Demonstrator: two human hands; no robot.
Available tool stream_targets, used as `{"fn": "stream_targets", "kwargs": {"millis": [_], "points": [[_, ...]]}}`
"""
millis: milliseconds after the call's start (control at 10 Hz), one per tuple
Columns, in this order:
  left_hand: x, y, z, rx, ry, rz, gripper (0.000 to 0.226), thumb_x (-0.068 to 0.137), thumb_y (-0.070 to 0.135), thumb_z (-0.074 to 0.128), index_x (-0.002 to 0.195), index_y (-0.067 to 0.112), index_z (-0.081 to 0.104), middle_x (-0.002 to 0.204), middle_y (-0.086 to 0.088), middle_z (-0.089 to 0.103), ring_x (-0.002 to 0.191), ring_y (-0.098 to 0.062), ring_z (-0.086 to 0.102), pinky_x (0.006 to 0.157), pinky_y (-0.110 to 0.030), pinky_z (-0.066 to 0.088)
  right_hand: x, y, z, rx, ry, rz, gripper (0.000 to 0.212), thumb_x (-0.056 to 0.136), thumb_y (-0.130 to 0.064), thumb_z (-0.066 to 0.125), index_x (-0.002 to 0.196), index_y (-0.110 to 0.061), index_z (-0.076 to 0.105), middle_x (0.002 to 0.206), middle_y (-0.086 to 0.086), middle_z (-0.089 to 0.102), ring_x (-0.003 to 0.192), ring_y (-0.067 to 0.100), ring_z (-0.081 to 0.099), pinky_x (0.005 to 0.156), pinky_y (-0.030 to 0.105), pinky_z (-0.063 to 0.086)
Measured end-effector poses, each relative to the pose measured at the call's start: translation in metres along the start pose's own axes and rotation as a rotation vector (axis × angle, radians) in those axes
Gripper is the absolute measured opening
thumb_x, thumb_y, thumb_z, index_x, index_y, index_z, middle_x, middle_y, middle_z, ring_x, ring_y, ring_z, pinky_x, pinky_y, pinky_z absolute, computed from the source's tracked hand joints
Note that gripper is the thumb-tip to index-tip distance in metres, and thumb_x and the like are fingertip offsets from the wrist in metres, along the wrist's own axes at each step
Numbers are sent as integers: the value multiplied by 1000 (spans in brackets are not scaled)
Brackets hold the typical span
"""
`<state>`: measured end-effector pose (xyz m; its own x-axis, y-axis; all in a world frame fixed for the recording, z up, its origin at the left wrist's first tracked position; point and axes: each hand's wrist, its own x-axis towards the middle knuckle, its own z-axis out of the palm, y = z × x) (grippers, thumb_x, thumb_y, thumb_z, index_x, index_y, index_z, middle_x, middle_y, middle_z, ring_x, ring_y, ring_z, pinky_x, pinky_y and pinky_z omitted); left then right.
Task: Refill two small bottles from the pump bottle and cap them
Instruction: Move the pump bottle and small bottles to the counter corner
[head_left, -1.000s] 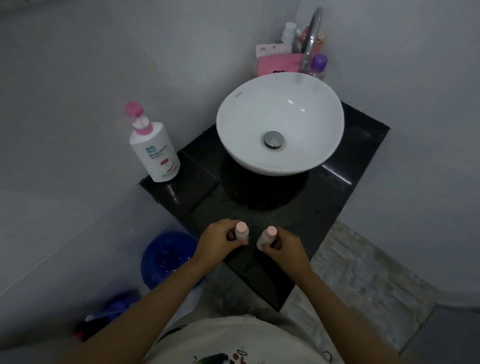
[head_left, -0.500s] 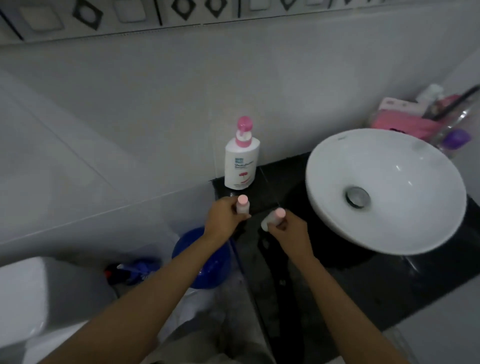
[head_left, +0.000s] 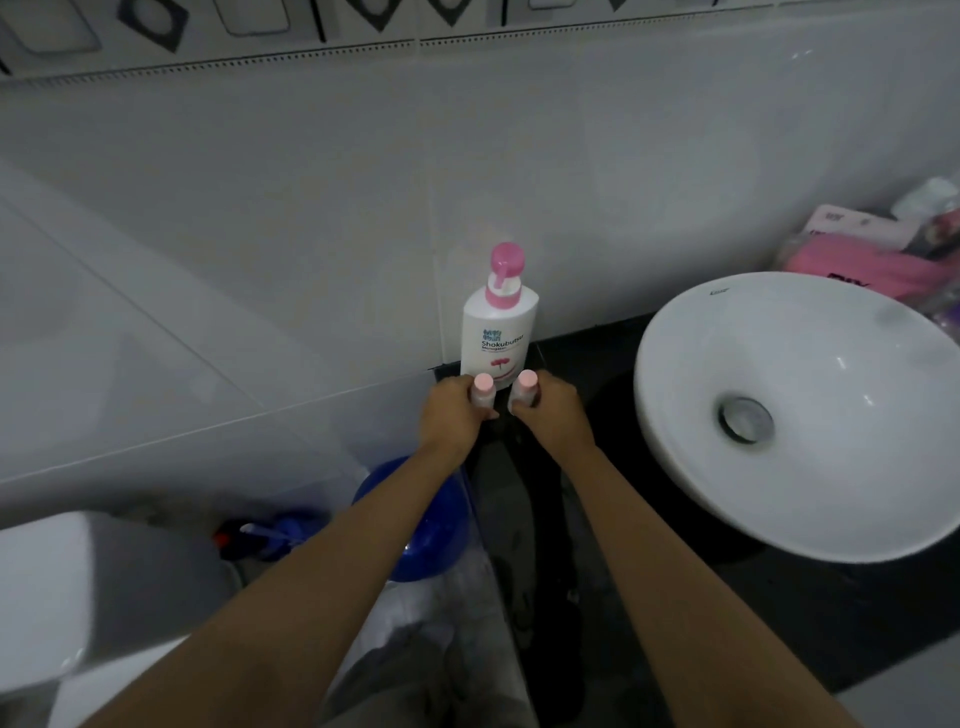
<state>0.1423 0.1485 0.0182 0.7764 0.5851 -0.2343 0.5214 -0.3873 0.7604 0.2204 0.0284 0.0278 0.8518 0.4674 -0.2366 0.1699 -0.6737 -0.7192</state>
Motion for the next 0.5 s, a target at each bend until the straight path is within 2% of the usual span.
{"fn": "stream_targets", "kwargs": {"millis": [200,300,400,500], "points": [[2,-1,1,-37,3,-30,19,68,8,76,84,6,68,85,-10,71,77,-23,64,67,-31,51,2,-4,0,57,-41,49,29,82,-19,66,107,-8,57,105,13,66,96,26,64,85,42,54],[0,-2,-2,-89,-2,-44,18,69,2,75,86,6,67,86,-11,71,79,-23,65,69,-29,50,-4,-3,-2,62,-40,60,47,78,-17,71,121,-12,52,112,12,66,102,26,63,89,45,54],[-1,-6,-3,-115,-23,-43,25,67,0,77,87,7,65,90,-12,71,82,-24,66,71,-30,51,-10,2,-2,35,-19,65,57,77,-16,73,128,-13,48,116,14,65,106,29,62,91,45,53],[-3,-8,-5,-53,-31,-24,29,64,8,81,88,8,64,91,-10,70,82,-24,64,72,-34,51,-15,4,-5,13,-9,69,60,77,-14,74,130,-12,47,119,16,64,109,31,61,91,41,52]]}}
